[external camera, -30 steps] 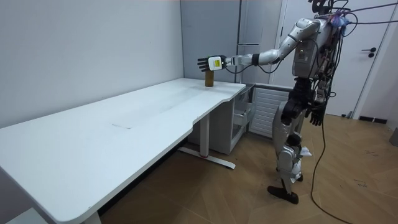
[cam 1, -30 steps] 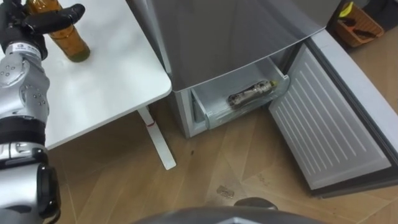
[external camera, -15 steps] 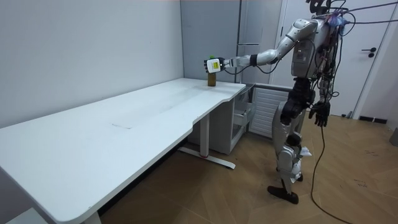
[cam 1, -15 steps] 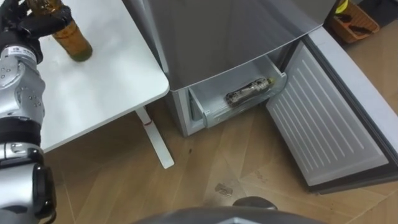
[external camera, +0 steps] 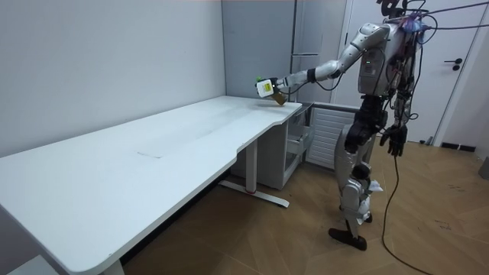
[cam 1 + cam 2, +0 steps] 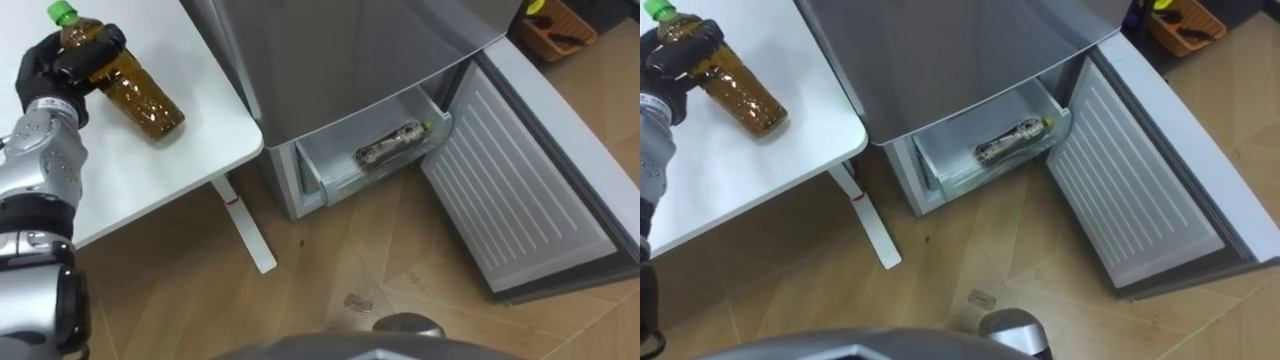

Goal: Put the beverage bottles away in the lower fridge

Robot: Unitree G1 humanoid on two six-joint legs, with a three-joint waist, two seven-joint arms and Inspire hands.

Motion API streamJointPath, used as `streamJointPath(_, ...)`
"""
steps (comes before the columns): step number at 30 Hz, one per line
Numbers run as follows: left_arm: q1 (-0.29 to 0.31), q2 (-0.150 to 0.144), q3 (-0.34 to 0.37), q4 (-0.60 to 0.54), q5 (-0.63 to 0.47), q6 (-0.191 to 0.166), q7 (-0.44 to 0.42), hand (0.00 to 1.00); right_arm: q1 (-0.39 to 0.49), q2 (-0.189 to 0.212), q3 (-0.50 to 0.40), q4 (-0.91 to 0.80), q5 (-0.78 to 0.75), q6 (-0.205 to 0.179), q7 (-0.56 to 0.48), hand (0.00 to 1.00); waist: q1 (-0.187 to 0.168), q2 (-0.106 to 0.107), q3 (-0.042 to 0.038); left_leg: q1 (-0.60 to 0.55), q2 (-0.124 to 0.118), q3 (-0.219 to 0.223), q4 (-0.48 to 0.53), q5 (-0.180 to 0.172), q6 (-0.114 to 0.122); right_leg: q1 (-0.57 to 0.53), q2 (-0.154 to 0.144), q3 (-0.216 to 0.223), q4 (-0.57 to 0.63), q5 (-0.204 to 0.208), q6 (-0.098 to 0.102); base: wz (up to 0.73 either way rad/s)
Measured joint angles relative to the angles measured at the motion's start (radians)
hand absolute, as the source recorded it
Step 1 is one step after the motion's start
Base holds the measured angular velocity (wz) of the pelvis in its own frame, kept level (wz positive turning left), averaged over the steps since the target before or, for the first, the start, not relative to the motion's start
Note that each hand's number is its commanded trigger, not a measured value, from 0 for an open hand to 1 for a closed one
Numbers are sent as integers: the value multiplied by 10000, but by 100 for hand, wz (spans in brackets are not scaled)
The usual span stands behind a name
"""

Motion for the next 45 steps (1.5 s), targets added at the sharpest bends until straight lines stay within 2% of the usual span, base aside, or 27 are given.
streamJointPath(5, 0, -10, 0, 16, -9, 0, -31, 100, -23, 2, 7, -346, 0, 18, 64, 0, -24, -57, 20, 5, -1, 1, -8, 0, -1, -2, 3, -3, 114, -2, 3, 0)
streamJointPath(7, 0, -32, 0, 15, -9, 0, -82, 100, -72, 2, 7, -417, 2, 2, 68, 0, -23, -163, 32, 2, 0, -2, 9, 1, -1, -2, 5, -3, 126, -2, 3, 0)
streamJointPath(11, 0, -78, -35, 14, 11, 0, -96, 100, -133, 5, 25, -568, -14, 22, 61, 0, -4, -305, -6, -10, -1, -7, 13, 0, 0, -2, 5, -7, 117, -3, 4, 0)
streamJointPath(14, 0, -148, -38, -43, 88, -1, -90, 100, -253, 12, 57, -609, -152, 16, 63, 0, 8, -312, -15, -15, -1, -16, 13, 0, 0, -12, 8, -4, 116, -2, 4, 0)
streamJointPath(17, 1, -465, -77, -603, 44, -2, -13, 100, -443, 49, 145, -607, -153, -15, 64, 0, 98, -291, -17, -20, 2, -95, 12, 0, 0, -5, 8, -54, 48, 11, 1, 4)
streamJointPath(21, 3, -561, -242, -1361, 8, -3, 19, 100, -698, 77, 449, -787, 133, -162, 52, 0, 172, -297, -20, -17, 10, -222, 15, 2, -3, 59, 5, -138, -29, 22, -15, 6)
streamJointPath(23, 22, -909, -249, -2284, -57, -7, 213, 100, -636, 175, 712, -1209, 568, -220, 5, 0, 381, -316, -21, 13, 15, -169, 14, 4, -7, 94, 5, -150, -38, 22, -15, 0)
streamJointPath(24, 31, -993, -265, -2500, -57, -13, 224, 100, -643, 195, 819, -1286, 648, -232, -1, 0, 392, -322, -19, 20, 15, -179, 17, 4, -7, 121, -5, -183, -43, 22, -15, 11)
streamJointPath(26, 74, -1313, -287, -3103, -131, -196, 245, 100, -777, 340, 1204, -1583, 722, -365, -25, 0, 470, -338, -15, 38, 3, -303, 9, 7, -9, 196, -33, -357, -50, 22, -15, 14)
streamJointPath(27, 161, -1374, -293, -3241, -204, -287, 264, 100, -825, 407, 1245, -1659, 722, -408, -32, 0, 476, -345, -10, 76, 3, -328, -3, 13, -17, 228, -33, -373, -57, 22, -15, 8)
streamJointPath(29, 614, -1748, -298, -3909, -217, -379, 339, 100, -822, 646, 1319, -1921, 738, -669, -26, 0, 474, -367, -14, 164, 3, -403, -3, 15, -20, 411, -48, -490, -206, 24, -18, 13)
streamJointPath(31, 1261, -2322, -339, -4768, -175, -419, 292, 100, -923, 881, 1447, -1996, 842, -865, 34, 0, 667, -366, -14, 141, -4, -507, 6, 18, -25, 435, -62, -591, -227, 24, -20, 14)
streamJointPath(32, 1705, -2469, -364, -5247, -171, -420, 273, 100, -1014, 979, 1588, -2000, 837, -882, 91, 0, 698, -365, -14, 71, -1, -548, 43, 19, -27, 423, -63, -627, -246, 23, -20, 9)
streamJointPath(35, 2305, -2485, -514, -5849, -105, -415, 151, 100, -1141, 1102, 1666, -1999, 844, -913, 275, 0, 841, -352, -23, -189, -14, -722, 174, 20, -29, 326, -95, -817, -257, 27, -27, 18)
streamJointPath(39, 2645, -2494, -521, -6295, -117, -418, 81, 100, -1141, 1113, 1800, -1986, 852, -988, 461, 0, 1165, -347, -21, -194, -21, -941, 172, 41, -57, 400, -104, -1009, -247, 31, -32, 18)
streamJointPath(41, 2842, -2499, -578, -6591, -111, -428, 69, 100, -1144, 1116, 2127, -2017, 1001, -1009, 508, 0, 1245, -338, -32, -169, -26, -1094, 170, 50, -69, 505, -114, -1147, -258, 30, -32, 19)
streamJointPath(42, 3062, -2515, -605, -6966, -117, -432, 67, 100, -1158, 1121, 2358, -2186, 1016, -1009, 566, 0, 1393, -317, -37, -216, -26, -1107, 168, 55, -75, 493, -112, -1162, -270, 30, -32, 7)
streamJointPath(45, 3654, -2708, -651, -7868, 77, -440, -175, 100, -1241, 1234, 2561, -2397, 823, -1098, 831, 0, 1536, -296, -55, -287, -46, -1230, 175, 79, -86, 507, -135, -1314, -388, 38, -47, 12)
